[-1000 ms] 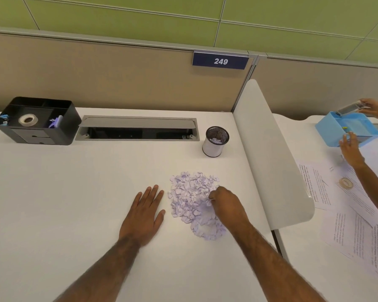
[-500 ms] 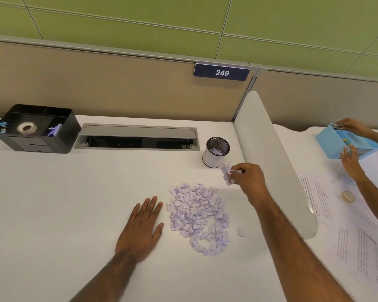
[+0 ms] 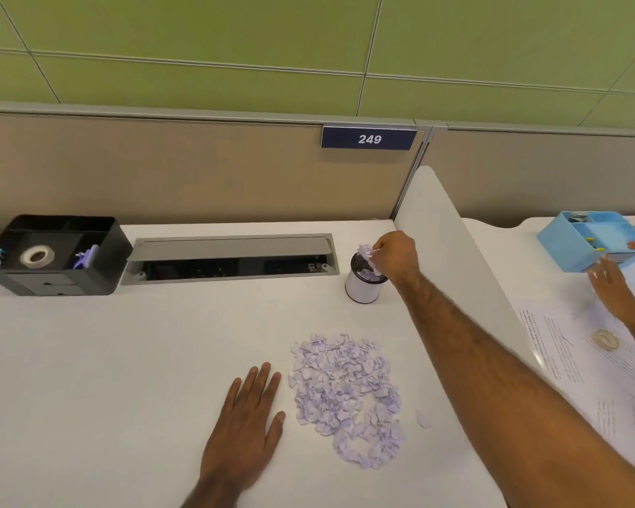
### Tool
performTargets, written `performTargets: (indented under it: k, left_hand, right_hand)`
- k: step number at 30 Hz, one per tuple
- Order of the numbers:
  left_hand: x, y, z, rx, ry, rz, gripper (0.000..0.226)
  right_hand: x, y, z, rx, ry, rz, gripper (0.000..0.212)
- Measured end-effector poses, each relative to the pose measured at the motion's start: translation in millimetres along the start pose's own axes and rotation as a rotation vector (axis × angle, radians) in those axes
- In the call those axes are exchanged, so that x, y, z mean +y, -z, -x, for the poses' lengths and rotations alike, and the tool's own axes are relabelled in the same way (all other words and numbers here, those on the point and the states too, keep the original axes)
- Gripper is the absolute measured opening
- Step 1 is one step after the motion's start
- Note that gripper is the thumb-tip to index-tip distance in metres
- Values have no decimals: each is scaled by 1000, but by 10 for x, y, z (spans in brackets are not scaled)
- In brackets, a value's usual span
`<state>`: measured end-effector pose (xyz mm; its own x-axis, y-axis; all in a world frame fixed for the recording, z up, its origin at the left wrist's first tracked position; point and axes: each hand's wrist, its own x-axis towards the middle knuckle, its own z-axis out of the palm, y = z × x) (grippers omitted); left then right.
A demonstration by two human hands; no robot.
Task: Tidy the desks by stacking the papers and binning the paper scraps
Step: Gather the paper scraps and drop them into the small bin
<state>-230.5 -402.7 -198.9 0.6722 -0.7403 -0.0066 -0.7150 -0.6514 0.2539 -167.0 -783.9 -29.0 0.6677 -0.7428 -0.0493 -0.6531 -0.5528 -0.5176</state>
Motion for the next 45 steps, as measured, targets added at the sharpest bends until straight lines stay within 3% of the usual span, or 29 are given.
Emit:
performTargets:
  k: [4,10,17,21,24,27,29,32,35,37,41,45]
  left_hand:
    - [4,19,-20,0,-5,1,65]
    - [-4,25,-2,-4,-6,-7,65]
    - [-2,30,-3,-2,-3,-3,64]
    - [-7,34,-5,15,-12,-4,64]
    - [-19,28,1,27,-23,-4,64]
    - [-14,24,1,39,-23,-21,63]
    - [-19,19,3,39,-21,-22,64]
    - [-13,8,2,30,-17,-24,64]
    - [-5,8,-4,31,-13,-30,64]
    - [-3,9,-3,33,-12,-31,64]
    - [3,-4,5,20,-11,-27,64]
    - [5,-2,12,0,-5,-25,64]
  right_hand:
    - [-88,-91,17,-68,24,224,12]
    - [-164,-233,18,-142,77,419,22]
    - [-167,-202,-85,-203,82,441,17]
    - [-88,-123,-146,-123,99,333,14]
    - [-13,22,18,15,115,74,27]
    - [146,116,408,109,75,-212,20]
    - [418,8,769,154,22,-269,17]
    - [977,-292,1450,135,-63,-271,31]
    - [1471,-578,2088,21,-109,-41,77]
    - [1626,-739,2397,-9,-149,151,96]
    - [1480,-969,2620,-68,-57,319,100]
    - [1252,-996,2477,-140,196,184,93]
